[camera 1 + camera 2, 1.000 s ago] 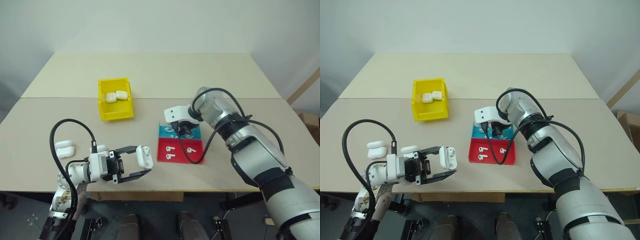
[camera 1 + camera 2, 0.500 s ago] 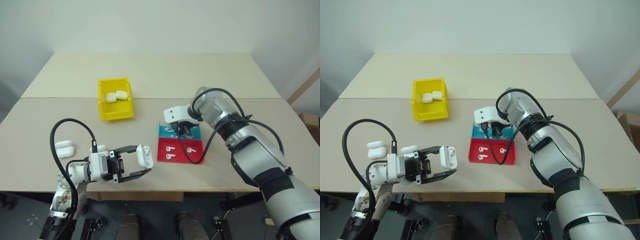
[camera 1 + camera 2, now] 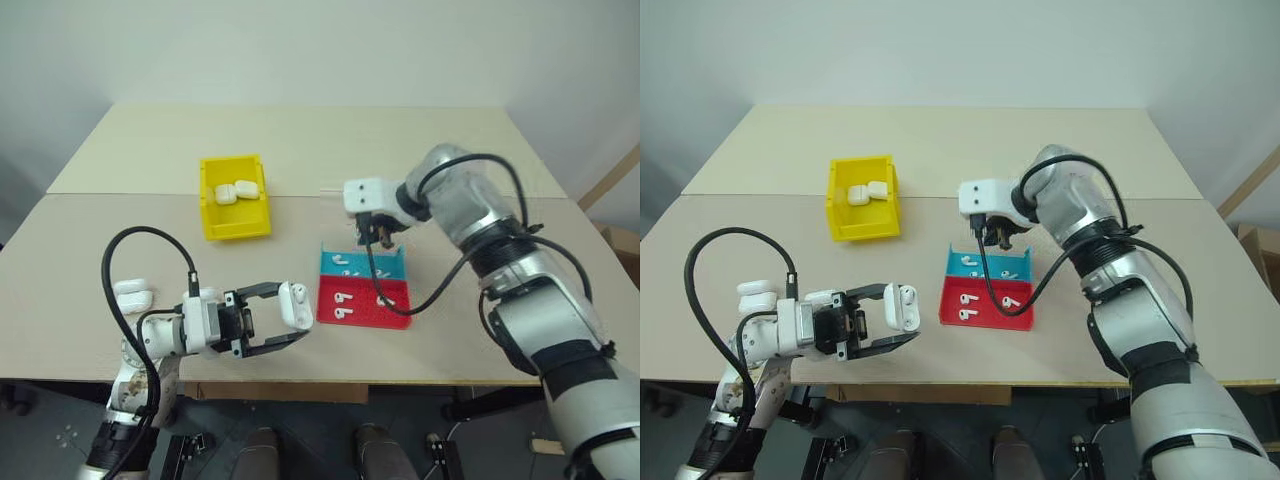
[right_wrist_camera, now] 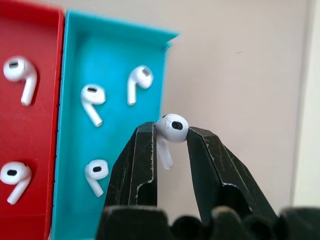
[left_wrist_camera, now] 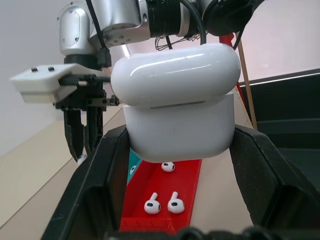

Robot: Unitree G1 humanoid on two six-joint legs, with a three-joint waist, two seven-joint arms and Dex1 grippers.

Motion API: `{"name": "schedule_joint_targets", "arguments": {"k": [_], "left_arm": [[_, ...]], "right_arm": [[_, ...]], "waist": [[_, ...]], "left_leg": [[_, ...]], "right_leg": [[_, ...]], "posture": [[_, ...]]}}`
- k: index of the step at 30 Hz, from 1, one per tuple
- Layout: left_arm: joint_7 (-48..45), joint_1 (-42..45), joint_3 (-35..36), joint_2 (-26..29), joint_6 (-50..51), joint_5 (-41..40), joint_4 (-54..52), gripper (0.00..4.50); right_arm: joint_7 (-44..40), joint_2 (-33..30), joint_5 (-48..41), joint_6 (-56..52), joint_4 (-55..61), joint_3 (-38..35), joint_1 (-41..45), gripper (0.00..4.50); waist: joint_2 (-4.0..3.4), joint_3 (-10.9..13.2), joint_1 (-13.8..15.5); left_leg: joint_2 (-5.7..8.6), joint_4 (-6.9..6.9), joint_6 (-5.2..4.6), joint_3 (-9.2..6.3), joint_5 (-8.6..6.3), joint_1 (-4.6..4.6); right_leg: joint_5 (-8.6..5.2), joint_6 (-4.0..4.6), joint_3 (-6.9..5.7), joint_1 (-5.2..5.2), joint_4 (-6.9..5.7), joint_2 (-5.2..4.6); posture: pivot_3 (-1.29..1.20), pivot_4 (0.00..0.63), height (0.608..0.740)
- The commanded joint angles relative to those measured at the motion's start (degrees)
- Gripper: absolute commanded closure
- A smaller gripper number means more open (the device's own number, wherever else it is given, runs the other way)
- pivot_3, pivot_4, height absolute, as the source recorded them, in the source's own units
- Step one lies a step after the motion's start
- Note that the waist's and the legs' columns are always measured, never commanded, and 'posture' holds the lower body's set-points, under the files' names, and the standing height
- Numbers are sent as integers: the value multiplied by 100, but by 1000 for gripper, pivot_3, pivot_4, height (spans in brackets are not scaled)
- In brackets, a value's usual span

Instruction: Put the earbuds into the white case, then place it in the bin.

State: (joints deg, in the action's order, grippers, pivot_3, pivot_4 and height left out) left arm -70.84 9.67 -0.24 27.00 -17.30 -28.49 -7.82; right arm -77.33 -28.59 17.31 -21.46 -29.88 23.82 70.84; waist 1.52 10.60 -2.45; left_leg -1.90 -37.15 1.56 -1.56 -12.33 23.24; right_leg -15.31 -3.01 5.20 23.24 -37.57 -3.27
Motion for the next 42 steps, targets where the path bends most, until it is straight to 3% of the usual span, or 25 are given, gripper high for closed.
{"name": "schedule_joint_targets", "arguments": {"k": [1,9,16,26,42], "left_arm": [[116,315,-58,-104,214,-200,-26,1762],[-152,1044,-159,-394,513,-512,329,1762],[-300,1604,-322,-784,599,-441,750,1762],[-299,1925,-410,-1090,692,-381,850,1762],[-198,1899,-411,-1274,525,-199,869,1762]], "right_arm": [[142,-306,-754,-1040,1187,-1102,-140,3502],[7,-735,-3724,-2586,4166,-3868,-1866,3502],[655,-598,-5640,-3023,5664,-4803,-3036,3502],[1614,-285,-6439,-2349,6266,-4311,-3564,3502],[1751,-502,-6678,-1883,6192,-3475,-3805,3502]], "waist": [[0,0,9],[2,-1,38],[2,-2,-19],[2,-2,-6],[3,-2,2]], "left_leg": [[0,0,0,0,0,2],[2,-2,0,-10,0,6],[0,-12,-2,-3,1,-3],[2,-12,-2,-7,1,2],[2,-13,-2,-9,1,2]], "right_leg": [[0,0,0,0,-1,0],[-2,-3,-7,-9,6,0],[-2,-5,2,-16,-2,8],[-4,-8,1,-16,2,8],[-4,-9,0,-17,4,8]], "posture": [[0,150,740],[0,150,740],[0,150,740],[0,150,740],[0,150,740]]}}
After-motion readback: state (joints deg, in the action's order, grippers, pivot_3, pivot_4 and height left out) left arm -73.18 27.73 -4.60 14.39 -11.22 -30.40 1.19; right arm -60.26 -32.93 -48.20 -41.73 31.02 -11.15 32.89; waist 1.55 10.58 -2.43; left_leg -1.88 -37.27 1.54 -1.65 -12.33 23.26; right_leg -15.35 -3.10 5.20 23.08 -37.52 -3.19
